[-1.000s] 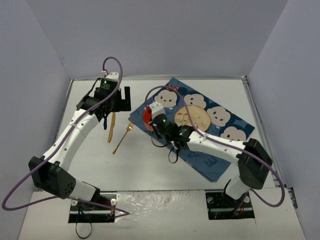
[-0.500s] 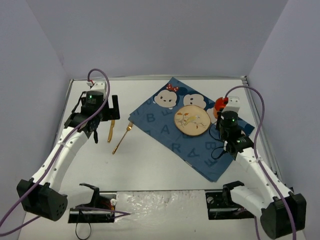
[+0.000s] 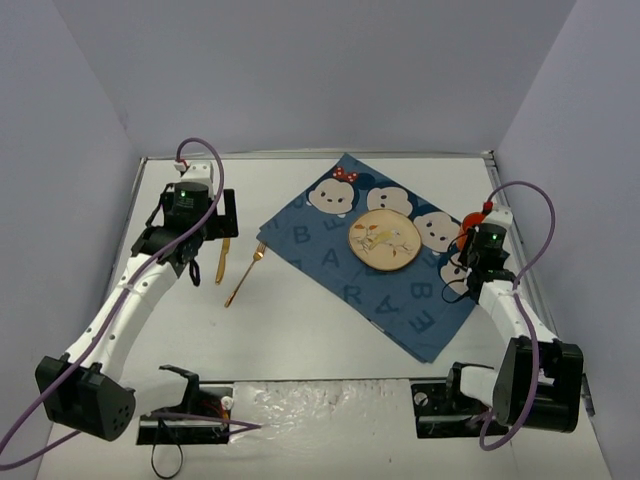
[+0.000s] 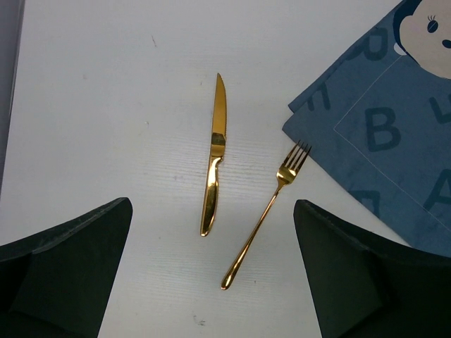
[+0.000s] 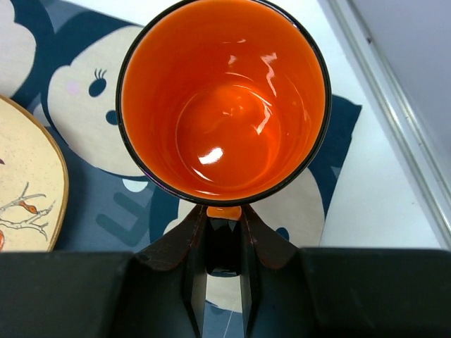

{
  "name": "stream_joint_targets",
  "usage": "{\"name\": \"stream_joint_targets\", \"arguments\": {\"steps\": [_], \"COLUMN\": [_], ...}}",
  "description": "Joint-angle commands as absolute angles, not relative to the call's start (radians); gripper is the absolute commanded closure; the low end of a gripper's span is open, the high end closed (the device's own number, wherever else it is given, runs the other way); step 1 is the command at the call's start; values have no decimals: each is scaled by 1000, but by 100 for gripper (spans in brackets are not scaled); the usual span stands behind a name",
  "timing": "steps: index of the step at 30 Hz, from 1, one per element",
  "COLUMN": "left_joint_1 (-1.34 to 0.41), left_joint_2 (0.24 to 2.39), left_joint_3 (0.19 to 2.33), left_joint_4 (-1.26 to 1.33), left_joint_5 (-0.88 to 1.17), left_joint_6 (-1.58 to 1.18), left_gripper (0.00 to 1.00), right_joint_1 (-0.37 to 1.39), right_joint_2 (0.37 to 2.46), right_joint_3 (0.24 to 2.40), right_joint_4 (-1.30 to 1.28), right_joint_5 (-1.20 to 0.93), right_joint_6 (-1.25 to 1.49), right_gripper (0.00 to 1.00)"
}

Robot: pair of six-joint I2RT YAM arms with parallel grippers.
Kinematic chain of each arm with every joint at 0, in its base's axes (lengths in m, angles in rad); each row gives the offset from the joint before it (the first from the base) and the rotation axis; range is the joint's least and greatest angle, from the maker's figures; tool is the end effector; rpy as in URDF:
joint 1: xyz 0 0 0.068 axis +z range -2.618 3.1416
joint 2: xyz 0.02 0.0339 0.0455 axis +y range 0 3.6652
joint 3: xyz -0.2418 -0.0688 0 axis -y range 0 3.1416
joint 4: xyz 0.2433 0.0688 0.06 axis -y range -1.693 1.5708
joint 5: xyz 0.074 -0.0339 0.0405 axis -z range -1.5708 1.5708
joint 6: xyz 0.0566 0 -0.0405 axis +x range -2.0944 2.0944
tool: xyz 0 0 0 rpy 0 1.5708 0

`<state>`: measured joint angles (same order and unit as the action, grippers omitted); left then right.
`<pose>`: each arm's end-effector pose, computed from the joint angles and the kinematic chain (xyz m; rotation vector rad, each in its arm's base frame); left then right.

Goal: Set the dinner table for one person

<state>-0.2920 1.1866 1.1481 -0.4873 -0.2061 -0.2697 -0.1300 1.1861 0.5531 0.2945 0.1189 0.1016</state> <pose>0.2779 -0.0714 0.3233 -0.1008 2.0844 -0.1255 0.2805 -0.0434 0.1988 0.3002 1.8853 -0.1327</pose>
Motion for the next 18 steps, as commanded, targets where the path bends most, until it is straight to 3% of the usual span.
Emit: {"name": "stream_joint_targets", "arguments": {"steps": [1, 18], "left_joint_1": [-290, -288], "left_joint_2": [1176, 1204], "left_joint_3": [1163, 1158], "left_joint_4": [-420, -407], "left_joint_5": [-220, -206], "left_joint_6": [-252, -253], "left_gripper": [3, 3], "right_joint_1": [-166, -248], "right_joint_2": [1216, 1288], "right_joint_3": [564, 520], "right_joint_4": [555, 635], "right_joint_5": [40, -8], "right_joint_6": [88, 93], "right_gripper": [100, 100]}}
